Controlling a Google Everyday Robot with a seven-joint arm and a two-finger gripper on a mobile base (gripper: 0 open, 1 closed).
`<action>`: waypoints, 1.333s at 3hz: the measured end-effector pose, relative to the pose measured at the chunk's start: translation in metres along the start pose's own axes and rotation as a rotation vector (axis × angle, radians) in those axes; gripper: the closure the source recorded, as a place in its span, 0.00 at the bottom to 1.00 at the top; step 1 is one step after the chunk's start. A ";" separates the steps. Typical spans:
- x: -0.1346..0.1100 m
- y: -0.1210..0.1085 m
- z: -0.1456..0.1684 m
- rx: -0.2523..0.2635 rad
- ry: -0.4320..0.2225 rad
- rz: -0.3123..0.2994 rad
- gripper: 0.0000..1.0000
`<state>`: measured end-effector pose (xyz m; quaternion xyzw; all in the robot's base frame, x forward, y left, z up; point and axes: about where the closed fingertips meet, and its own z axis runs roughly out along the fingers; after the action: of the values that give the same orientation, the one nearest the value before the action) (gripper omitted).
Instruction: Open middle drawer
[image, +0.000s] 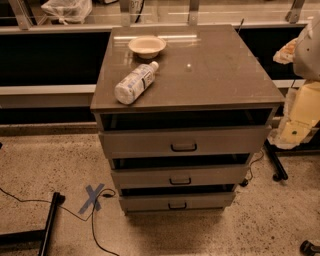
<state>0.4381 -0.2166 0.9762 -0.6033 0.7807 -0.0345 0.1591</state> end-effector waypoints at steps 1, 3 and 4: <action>0.000 0.000 0.000 0.000 0.000 0.000 0.00; 0.043 0.033 0.062 -0.051 -0.105 -0.001 0.00; 0.067 0.044 0.077 -0.023 -0.112 -0.010 0.00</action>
Offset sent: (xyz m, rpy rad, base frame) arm -0.0045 -0.0354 -0.0752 0.0773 0.0799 0.0025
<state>0.4047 -0.2578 0.8787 -0.6101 0.7678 0.0075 0.1953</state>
